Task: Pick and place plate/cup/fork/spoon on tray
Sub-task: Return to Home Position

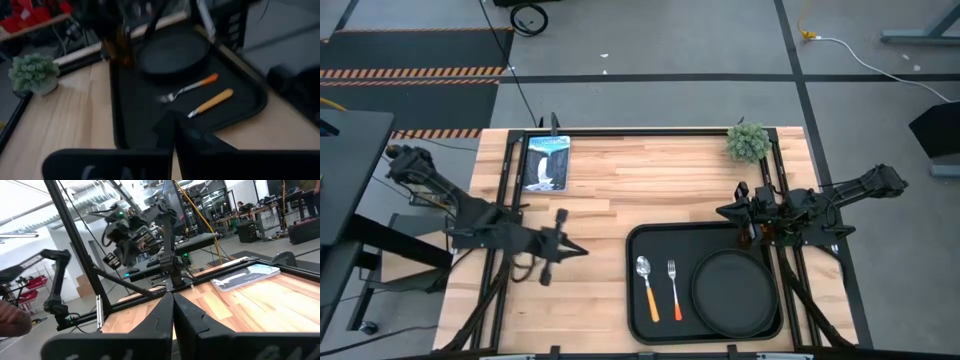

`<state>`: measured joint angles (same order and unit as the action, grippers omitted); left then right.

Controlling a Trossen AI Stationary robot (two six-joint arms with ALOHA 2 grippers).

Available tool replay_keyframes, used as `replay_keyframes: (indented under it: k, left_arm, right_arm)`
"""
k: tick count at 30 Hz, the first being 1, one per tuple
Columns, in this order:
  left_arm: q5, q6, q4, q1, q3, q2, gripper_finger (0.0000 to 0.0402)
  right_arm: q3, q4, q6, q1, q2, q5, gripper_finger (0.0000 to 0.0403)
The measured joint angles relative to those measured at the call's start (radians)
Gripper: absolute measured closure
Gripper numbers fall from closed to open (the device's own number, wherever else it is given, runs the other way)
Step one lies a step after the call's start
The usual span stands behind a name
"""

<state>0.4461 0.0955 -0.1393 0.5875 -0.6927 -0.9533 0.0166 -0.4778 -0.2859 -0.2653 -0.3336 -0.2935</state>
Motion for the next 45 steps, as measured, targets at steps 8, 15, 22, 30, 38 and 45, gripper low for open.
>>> replay_keyframes:
  k: [8,15,22,30,38,45]
  left_arm:
    - [-0.025,-0.1,0.178,0.001,0.245,0.312,0.0386]
    - [-0.034,-0.18,0.255,0.002,0.443,0.488,0.0386]
    - [-0.122,-0.188,0.31,0.062,0.57,0.595,0.0386]
    - [-0.138,-0.217,0.31,0.138,0.618,0.649,0.0386]
    - [-0.138,-0.535,0.274,0.147,0.62,0.646,0.0386]
    - [-0.137,-0.577,0.24,0.147,0.62,0.647,0.0386]
  right_arm:
    - [0.0,0.0,0.0,0.0,0.0,0.0,0.0387]
    - [0.0,0.0,0.0,0.0,0.0,0.0,0.0387]
    - [0.0,0.0,0.0,0.0,0.0,0.0,0.0387]
    - [0.0,0.001,0.0,0.0,0.0,0.0,0.0387]
    - [0.0,0.0,0.0,0.0,0.0,0.0,0.0387]
    - [0.0,0.0,0.0,0.0,0.0,0.0,0.0387]
